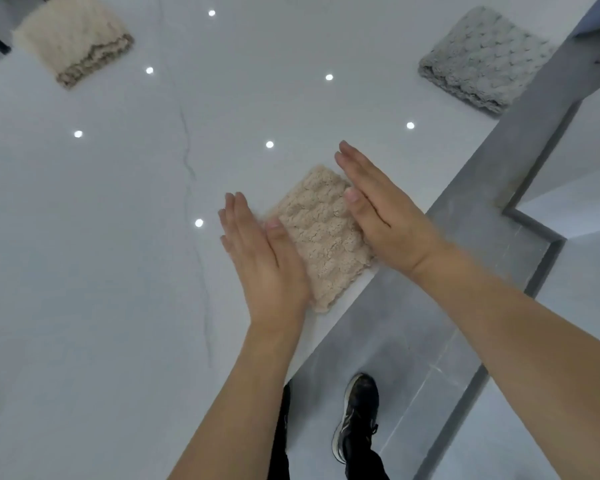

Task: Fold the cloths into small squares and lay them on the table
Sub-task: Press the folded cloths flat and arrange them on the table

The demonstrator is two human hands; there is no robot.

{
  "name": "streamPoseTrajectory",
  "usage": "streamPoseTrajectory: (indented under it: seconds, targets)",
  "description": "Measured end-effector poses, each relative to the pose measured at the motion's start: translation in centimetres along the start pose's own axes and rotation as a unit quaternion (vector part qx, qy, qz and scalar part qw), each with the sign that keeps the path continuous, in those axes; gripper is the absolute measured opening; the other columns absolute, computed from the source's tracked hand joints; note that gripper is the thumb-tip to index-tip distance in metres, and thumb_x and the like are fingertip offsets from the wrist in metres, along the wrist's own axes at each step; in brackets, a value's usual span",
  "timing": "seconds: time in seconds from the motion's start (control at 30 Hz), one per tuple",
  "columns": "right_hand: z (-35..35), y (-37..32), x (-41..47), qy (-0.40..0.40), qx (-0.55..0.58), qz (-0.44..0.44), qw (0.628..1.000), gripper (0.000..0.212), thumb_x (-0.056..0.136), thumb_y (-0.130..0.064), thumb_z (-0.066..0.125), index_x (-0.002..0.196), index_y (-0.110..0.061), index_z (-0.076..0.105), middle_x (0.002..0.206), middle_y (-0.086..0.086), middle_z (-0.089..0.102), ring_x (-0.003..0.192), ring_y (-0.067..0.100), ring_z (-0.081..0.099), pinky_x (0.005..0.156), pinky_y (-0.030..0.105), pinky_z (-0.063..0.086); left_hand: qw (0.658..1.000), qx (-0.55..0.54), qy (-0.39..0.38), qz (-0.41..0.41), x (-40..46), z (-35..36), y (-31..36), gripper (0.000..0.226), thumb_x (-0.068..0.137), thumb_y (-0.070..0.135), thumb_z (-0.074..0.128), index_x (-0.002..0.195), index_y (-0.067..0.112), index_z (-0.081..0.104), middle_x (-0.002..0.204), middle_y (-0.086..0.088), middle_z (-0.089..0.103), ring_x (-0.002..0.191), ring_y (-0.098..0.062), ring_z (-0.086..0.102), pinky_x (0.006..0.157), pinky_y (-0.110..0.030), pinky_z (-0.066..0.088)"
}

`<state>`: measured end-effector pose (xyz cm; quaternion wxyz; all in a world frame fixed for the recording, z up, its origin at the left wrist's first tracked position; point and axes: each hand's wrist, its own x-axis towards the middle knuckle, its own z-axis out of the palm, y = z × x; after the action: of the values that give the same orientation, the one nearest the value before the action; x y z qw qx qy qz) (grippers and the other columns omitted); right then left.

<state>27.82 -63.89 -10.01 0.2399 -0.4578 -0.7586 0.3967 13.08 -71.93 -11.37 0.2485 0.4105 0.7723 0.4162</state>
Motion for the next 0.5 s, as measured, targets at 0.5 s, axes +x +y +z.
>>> streamPoseTrajectory:
  seconds: [0.5]
  targets:
    - [1.2, 2.4, 1.6, -0.098, -0.173, -0.065, 0.978, 0.062, 0.100, -0.044, 0.014, 0.153, -0.011, 0.021, 0.161, 0.002, 0.013, 0.149, 0.012, 0.008, 0.120, 0.029, -0.001, 0.981, 0.181, 0.052, -0.051, -1.7, 3.9, 0.2, 0.061, 0.102, 0.039, 0.013, 0.156, 0.011, 0.010, 0.164, -0.002, 0.004, 0.151, -0.016, -0.007, 0.122, -0.036, -0.008]
